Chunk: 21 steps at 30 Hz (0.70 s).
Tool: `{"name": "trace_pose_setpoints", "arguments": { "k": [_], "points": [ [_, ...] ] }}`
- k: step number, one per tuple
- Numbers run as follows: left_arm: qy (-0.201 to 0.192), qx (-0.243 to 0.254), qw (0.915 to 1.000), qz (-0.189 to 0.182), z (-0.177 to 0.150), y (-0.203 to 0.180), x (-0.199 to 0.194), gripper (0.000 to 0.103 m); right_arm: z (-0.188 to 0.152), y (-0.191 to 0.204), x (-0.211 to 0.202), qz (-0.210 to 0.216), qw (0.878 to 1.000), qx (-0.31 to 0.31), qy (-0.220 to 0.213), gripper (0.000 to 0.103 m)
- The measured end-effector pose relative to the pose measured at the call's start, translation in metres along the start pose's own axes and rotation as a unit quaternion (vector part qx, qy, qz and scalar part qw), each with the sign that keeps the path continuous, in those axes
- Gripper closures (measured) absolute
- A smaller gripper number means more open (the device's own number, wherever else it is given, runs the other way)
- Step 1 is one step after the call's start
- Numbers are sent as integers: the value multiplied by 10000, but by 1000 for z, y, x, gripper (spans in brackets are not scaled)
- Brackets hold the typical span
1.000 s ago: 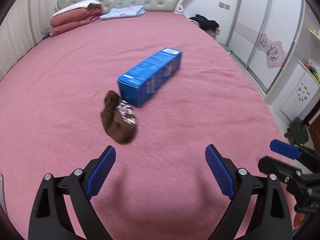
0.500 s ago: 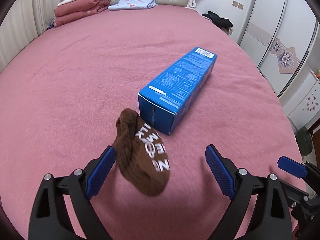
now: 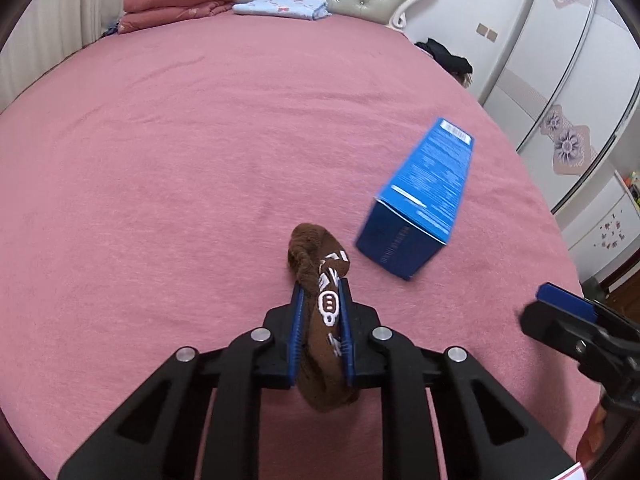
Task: Collect trash
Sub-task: 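Grasp the brown sock with the left tool, then grasp the blue box with right tool while left tool holds the brown sock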
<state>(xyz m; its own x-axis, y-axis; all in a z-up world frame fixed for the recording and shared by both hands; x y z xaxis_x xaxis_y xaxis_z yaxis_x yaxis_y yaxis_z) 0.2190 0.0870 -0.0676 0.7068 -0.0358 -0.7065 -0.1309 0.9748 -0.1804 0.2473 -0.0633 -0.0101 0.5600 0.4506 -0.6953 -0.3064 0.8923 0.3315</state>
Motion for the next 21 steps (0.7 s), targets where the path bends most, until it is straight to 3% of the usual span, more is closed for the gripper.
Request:
{"name": "trace_pose_setpoints", "arguments": {
  "k": [9,15,21],
  "points": [
    [-157,8,9999,-64,23,26,-2,88,31,33,30,-421,9987,253,-127,23],
    [-131,34,9999,-29,42,38,6,88,67,39,65,-1350,9883,692,130,15],
    [-106,-65,9999,35,48,42,7,88,91,32,99,-2283,9669,1063,416,15]
  ]
}}
Point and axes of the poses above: each gripper's, at about its wrist camera, not at the fingertips, and x roughly the way its jaws point, y to its left, z to its top, the point moved 1 cm from there along x, roughly the way its jaws point, and after that the axes turned 9 degrees about -y, right-handed, at the moved point
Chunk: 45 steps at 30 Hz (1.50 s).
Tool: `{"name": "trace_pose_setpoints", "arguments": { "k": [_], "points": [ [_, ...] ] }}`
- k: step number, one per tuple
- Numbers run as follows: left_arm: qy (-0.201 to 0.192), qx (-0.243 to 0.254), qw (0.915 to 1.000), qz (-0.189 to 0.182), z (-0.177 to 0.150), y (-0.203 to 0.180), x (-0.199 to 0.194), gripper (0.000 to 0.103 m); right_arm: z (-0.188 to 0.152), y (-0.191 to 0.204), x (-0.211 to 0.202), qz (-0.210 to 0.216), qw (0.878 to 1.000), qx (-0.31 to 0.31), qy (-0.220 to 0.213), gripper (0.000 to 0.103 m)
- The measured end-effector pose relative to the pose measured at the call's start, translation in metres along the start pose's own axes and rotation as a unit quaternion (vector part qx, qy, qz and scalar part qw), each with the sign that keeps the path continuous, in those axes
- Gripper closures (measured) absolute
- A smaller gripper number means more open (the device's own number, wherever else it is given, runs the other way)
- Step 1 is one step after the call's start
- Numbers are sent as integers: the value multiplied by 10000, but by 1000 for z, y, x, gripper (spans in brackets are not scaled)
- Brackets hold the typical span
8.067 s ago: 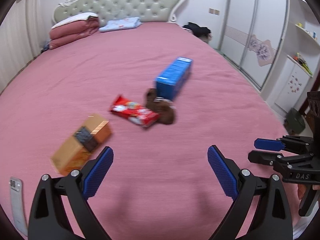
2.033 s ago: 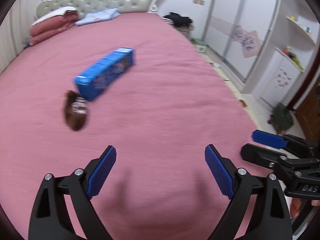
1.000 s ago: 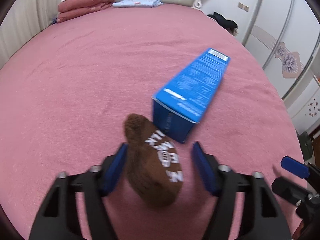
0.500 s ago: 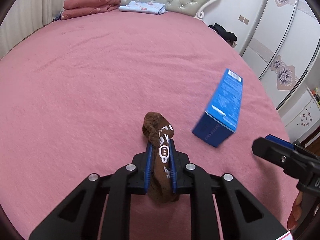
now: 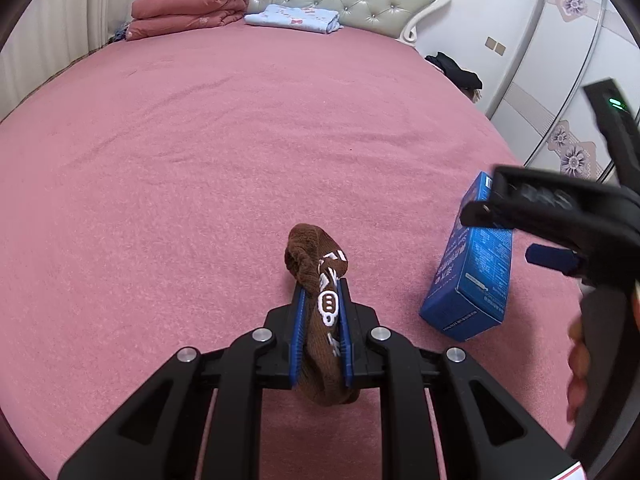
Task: Collect trash
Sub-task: 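Grasp the blue box with right tool while left tool holds the brown sock, then carry the brown sock and blue box over the yellow bin and release both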
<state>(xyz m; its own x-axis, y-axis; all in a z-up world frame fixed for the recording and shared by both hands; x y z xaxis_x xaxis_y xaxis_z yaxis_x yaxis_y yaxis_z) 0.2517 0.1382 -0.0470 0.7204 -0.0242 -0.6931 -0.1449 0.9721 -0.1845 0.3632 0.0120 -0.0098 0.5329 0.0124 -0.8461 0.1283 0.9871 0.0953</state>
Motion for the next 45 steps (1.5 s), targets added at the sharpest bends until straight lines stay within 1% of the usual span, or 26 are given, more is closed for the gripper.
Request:
{"name": "trace_pose_setpoints", "arguments": {
  "k": [2,3,4,5,6,7,9,12,16,19,21,24,28,30,32,35,39,40,45],
  "points": [
    [28,-12,10000,-26,-3,-2,-1,88,2,4,10,-200,9996,-109,161,17],
    [55,35,10000,-9,-5,-3,0,88,2,7,15,-250,9991,-235,231,23],
    [80,76,9999,-4,-7,-5,0,88,1,8,21,-289,9982,-411,320,26],
    [99,90,9999,-13,-7,-6,1,88,0,9,24,-249,9978,-482,380,33],
    [115,77,9999,-26,-7,-7,2,88,-1,9,26,-184,9978,-486,421,43],
    [125,40,9999,-56,-9,-8,2,88,-3,5,28,-168,9976,-482,469,44],
    [146,9,9998,-104,-13,-11,1,88,-7,0,27,-158,9970,-570,492,51],
    [186,81,9996,-180,-22,-23,-5,88,-14,-13,20,182,9960,-713,511,54],
    [246,133,9991,-308,-36,-39,-15,88,-32,-46,0,773,9923,-786,558,55],
    [343,101,9983,-453,-53,-52,-24,88,-52,-80,-16,1159,9885,-720,654,55],
    [408,69,9977,-533,-64,-61,-30,88,-64,-98,-26,1313,9863,-719,695,55],
    [494,133,9965,-664,-80,-79,-39,88,-83,-129,-45,1687,9810,-586,758,55],
    [603,40,9934,-976,-101,-107,-54,88,-104,-172,-69,2091,9748,-386,676,55],
    [637,67,9921,-1075,-111,-121,-60,88,-111,-189,-79,2242,9720,-313,630,55],
    [684,107,9904,-1196,-121,-136,-66,88,-123,-209,-93,2258,9720,-304,570,55],
    [813,143,9861,-1445,-136,-162,-72,88,-134,-237,-103,2344,9700,-166,620,55],
    [928,391,9798,-1725,-153,-206,-79,88,-147,-273,-117,2352,9709,-48,452,55],
    [954,442,9776,-1824,-156,-217,-81,88,-152,-273,-122,2349,9711,-3,428,55],
    [1045,717,9695,-2096,-172,-266,-86,88,-153,-319,-131,2284,9728,249,286,55]
  ]
}}
Point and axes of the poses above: each gripper's, at about its wrist camera, not at the fingertips, and x roughly the way its jaws point, y to its left, z to its top, the point moved 1 cm from there along x, roughly the way its jaws point, and after that the axes turned 9 degrees about -y, right-handed, at the moved point
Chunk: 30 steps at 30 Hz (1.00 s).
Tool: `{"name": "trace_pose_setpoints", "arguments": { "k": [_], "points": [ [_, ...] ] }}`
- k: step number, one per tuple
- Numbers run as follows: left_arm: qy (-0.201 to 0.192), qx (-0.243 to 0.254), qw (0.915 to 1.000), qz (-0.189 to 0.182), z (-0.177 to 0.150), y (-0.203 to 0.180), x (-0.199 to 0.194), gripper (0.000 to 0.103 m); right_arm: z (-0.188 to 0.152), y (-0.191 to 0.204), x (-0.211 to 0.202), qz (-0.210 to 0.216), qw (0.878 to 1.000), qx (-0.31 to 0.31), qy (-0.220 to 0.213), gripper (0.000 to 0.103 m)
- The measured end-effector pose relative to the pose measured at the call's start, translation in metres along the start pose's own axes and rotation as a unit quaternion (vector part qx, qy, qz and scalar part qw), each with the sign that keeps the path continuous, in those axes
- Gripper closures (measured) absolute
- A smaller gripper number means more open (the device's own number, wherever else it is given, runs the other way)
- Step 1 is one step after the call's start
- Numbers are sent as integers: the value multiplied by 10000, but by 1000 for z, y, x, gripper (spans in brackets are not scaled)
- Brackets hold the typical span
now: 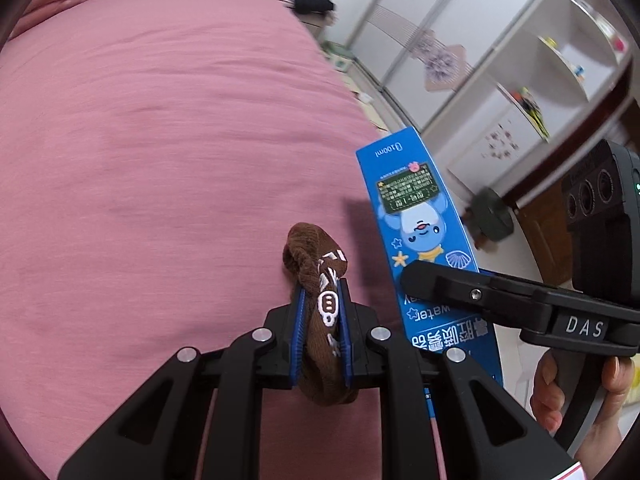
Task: Collect trash
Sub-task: 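Carry the brown sock and blue box over the yellow bin and release both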
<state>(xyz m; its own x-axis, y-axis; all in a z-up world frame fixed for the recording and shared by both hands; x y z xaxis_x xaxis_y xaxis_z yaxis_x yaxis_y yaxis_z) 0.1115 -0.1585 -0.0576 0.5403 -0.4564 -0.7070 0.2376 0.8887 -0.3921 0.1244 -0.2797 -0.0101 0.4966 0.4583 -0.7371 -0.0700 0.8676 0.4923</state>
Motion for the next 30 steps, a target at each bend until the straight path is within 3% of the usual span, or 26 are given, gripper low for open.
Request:
{"name": "trace_pose_setpoints", "arguments": {
  "k": [16,24,30],
  "points": [
    [562,736,9931,-714,-4,-122,70,88,-19,-129,-101,-319,9933,869,-697,54],
    [865,1266,9839,-914,-13,-176,108,88,-33,-202,-118,-474,9825,1631,-763,54],
    [1119,1339,9785,-1097,-14,-200,142,88,-35,-234,-125,-665,9752,1916,-885,54]
  ]
}}
Point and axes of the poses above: each gripper's, at about its wrist camera, not at the fingertips, and x roughly the way its jaws point, y to its left, z to its top, the point moved 1 cm from there along x, roughly the way its jaws point, and after that the axes turned 9 degrees about -y, right-handed, at the moved point
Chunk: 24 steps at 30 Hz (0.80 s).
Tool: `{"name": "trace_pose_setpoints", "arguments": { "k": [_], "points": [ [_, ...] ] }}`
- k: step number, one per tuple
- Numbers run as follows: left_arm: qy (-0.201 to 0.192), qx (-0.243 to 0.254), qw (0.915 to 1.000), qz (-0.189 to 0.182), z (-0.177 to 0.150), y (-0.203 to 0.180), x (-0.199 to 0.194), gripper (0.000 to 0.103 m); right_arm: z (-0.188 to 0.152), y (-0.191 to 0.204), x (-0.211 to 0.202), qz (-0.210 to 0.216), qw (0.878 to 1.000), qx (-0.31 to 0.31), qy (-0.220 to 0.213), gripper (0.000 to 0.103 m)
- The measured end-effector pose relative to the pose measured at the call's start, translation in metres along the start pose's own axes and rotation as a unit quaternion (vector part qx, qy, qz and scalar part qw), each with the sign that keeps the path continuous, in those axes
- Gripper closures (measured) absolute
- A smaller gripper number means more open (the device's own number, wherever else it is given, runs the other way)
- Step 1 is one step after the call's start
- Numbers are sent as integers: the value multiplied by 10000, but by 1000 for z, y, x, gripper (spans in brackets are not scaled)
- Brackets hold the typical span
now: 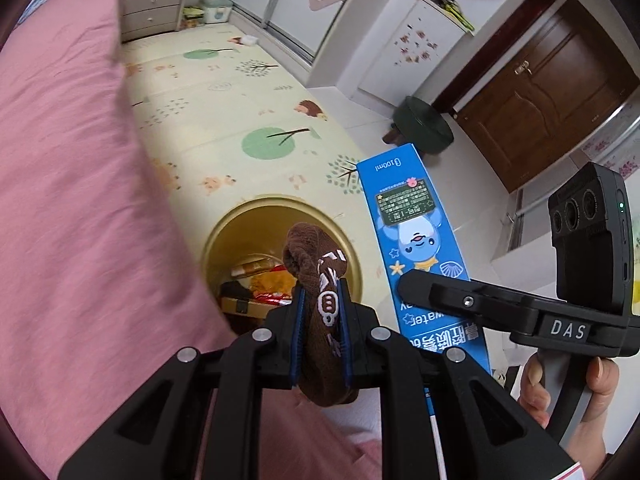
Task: Collect trash
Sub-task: 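Carry the brown sock and blue box over the yellow bin and release both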
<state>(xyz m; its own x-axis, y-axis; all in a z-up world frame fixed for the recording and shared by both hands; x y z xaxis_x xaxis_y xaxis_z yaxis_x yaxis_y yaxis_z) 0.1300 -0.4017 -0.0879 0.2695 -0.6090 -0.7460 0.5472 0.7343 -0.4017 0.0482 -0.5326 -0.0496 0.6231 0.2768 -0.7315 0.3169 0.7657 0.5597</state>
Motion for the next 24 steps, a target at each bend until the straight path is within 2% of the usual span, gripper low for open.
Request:
{"name": "trace_pose_setpoints", "arguments": {
  "k": [4,5,6,7,8,15,24],
  "points": [
    [33,9,9998,-172,11,-3,16,87,13,-17,-3,-75,9998,126,-118,54],
    [14,12,9998,-195,13,-4,17,78,15,-18,-3,-103,9998,97,-126,54],
    [22,2,9997,-230,16,-3,20,48,18,-19,-3,-151,9998,61,-137,52],
    [60,-5,9997,-247,15,-2,22,30,21,-22,-4,-227,9996,58,-155,49],
    [54,-9,9998,-211,16,-2,24,22,23,-24,-4,-236,9996,88,-158,40],
    [71,77,9999,-25,12,6,22,22,30,-28,-8,-209,9995,96,-233,41],
    [-119,51,9999,39,11,7,5,22,16,4,-12,-252,9986,-431,-200,42]
  ]
}}
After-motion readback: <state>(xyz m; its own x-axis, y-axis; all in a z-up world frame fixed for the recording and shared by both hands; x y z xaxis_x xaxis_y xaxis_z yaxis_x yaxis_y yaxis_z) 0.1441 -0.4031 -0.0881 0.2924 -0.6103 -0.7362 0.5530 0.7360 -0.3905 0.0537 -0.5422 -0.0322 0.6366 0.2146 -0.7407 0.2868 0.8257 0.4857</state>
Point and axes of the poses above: each gripper's, at about its wrist camera, not at the fingertips, and x roughly the way its jaws point, y to its left, z to its top, the point moved 1 cm from there along x, roughly the way its jaws point, and after that the axes turned 9 degrees about -y, right-handed, at the moved point
